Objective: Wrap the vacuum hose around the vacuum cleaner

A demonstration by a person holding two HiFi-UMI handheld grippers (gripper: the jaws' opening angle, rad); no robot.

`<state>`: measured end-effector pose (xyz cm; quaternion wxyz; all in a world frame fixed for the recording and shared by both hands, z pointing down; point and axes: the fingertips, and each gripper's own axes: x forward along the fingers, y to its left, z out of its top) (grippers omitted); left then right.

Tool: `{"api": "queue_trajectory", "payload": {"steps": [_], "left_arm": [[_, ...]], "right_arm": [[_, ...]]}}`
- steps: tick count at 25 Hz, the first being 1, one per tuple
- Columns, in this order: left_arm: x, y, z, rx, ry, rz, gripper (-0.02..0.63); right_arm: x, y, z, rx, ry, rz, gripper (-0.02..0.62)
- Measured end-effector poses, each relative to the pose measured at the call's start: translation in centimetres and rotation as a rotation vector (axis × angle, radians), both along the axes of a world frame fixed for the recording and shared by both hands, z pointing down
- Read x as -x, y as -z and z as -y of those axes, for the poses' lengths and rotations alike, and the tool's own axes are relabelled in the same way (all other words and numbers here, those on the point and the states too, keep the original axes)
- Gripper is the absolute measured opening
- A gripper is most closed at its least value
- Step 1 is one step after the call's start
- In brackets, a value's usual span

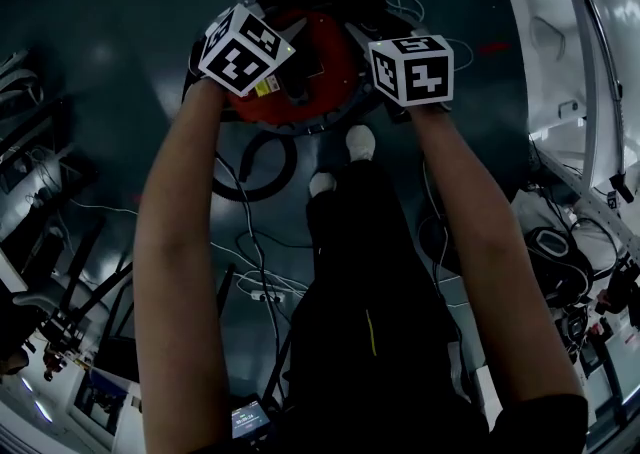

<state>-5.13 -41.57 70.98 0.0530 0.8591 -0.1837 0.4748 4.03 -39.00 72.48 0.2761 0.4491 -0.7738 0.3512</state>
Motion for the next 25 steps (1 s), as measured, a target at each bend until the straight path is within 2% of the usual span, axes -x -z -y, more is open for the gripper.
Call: {"api": "queue_trajectory", "payload": {"steps": [4,8,13,15,21,25], "left_arm": [[3.7,1.1,-0.4,-0.025,0.094,-0.015,0.164],[8.5,2.2,-1.0,-0.041,0.273,-0.06,0.158],[13.1,3.5,-2.1,-0.049,0.505,-0.143,0.097],[14.5,3.8,-3.1,-0.038,0.576,-0.153,0.071],[17.8,4.4,-8.0,-0.012,0.699,-0.195,0.051],[18.1,5.7,-11.2,-0.014,0.747,-0.243,0.037]], "right_arm": [[1.9,1.1,0.1,-0.008,0.033,0.008,0.211],[3.6,2.0,-0.4,-0.013,0.05,0.012,0.2],[4.9,2.8,-1.1,-0.01,0.09,0.005,0.166],[5.4,3.4,-1.3,-0.009,0.107,0.006,0.16],[7.2,5.0,-2.9,-0.018,0.117,0.011,0.063],[8.6,6.7,-4.6,-0.029,0.111,0.024,0.015]]}}
